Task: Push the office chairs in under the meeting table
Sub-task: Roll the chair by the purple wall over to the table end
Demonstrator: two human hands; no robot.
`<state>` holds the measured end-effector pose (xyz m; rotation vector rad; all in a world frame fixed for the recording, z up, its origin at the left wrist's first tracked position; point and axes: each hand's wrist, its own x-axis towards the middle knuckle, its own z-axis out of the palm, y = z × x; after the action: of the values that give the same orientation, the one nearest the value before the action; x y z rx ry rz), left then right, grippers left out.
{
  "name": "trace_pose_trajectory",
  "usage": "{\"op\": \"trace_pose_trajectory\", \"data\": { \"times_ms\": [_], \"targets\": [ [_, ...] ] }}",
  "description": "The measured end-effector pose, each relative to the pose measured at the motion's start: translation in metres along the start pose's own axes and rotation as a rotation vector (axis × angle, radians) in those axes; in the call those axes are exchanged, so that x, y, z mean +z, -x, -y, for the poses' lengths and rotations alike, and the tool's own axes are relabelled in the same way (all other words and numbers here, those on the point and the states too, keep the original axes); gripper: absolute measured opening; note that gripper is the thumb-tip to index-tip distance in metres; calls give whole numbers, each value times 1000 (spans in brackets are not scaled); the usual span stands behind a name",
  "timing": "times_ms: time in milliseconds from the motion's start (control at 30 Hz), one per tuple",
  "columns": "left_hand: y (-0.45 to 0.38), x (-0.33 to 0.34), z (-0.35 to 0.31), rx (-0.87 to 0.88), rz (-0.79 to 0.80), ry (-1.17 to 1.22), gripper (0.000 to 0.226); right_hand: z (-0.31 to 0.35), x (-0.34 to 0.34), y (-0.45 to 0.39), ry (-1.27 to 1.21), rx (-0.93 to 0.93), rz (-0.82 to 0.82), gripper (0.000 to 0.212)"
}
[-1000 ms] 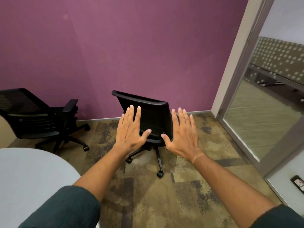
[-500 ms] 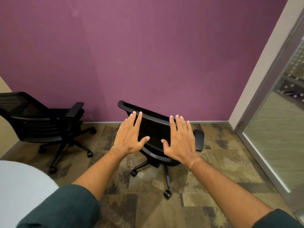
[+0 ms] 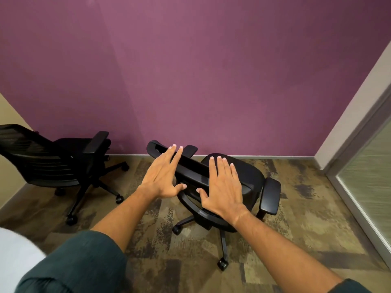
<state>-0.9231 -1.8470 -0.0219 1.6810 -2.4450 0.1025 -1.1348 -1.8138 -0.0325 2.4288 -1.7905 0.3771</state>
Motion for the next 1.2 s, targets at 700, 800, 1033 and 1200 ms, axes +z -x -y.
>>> {"op": "trace_pose_trajectory", "data": {
  "times_ms": [700,800,1033,1200],
  "targets": [
    [-72,42,91,71,117,-4,80,24,33,-50,79,207,187,73],
    [-68,43,92,59,76,13,66,27,33,-52,51,222,173,54],
    [-57,45,80,12,28,41,61,15,34,-44,72,171,134,50],
    [-45,44,56,-63,32,19,59,-4,32,-34,44,119,117,51]
  ]
}}
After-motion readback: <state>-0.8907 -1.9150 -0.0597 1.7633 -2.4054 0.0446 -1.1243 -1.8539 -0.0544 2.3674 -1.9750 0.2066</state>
